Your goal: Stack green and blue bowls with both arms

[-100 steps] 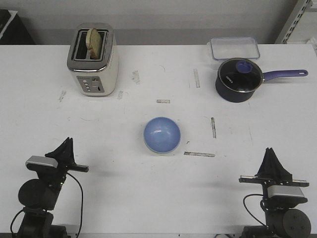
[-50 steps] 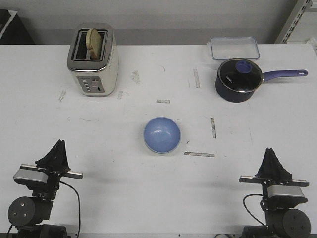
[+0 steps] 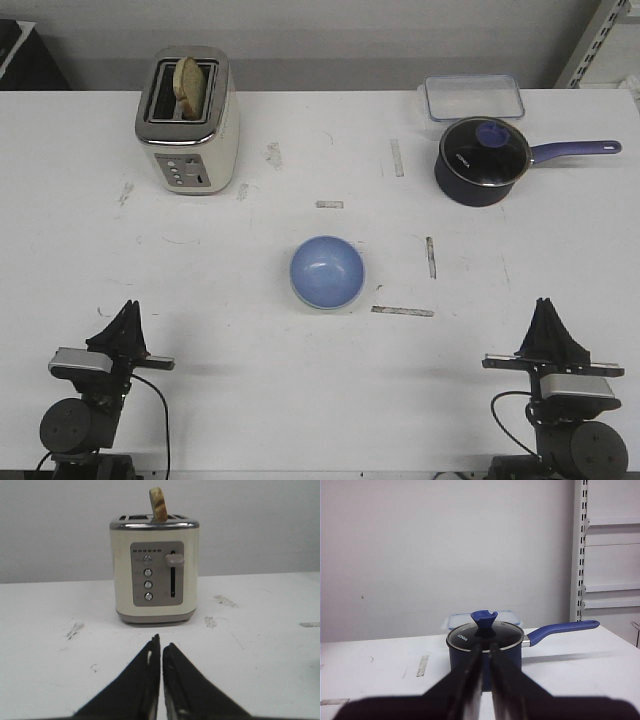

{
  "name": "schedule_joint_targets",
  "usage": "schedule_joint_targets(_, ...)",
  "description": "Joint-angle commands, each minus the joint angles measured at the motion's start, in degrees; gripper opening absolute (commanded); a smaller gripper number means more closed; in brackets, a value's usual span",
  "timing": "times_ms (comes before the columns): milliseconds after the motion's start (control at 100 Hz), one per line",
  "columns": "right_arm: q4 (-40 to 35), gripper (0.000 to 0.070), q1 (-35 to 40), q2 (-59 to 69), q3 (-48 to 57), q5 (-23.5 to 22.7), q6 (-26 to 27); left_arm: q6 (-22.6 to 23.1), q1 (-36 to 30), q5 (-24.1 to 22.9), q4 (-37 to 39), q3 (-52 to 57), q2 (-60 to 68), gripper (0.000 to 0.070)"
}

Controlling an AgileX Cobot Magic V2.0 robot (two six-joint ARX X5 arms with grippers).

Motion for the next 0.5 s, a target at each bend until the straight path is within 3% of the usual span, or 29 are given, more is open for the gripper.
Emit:
schedule_joint_targets(0,0.57,0.0013,0.07,-0.20,0.00,0.02,0.70,0.28,0.48,-0.22,0.42,-0.57,-0.98,0.0001)
schedule_joint_targets(490,0.57,0.0014,0.07,-0.20,0.00,0.02,0.70,0.28,1.62,-3.21,0.74,-5.49,-4.04,0.0001)
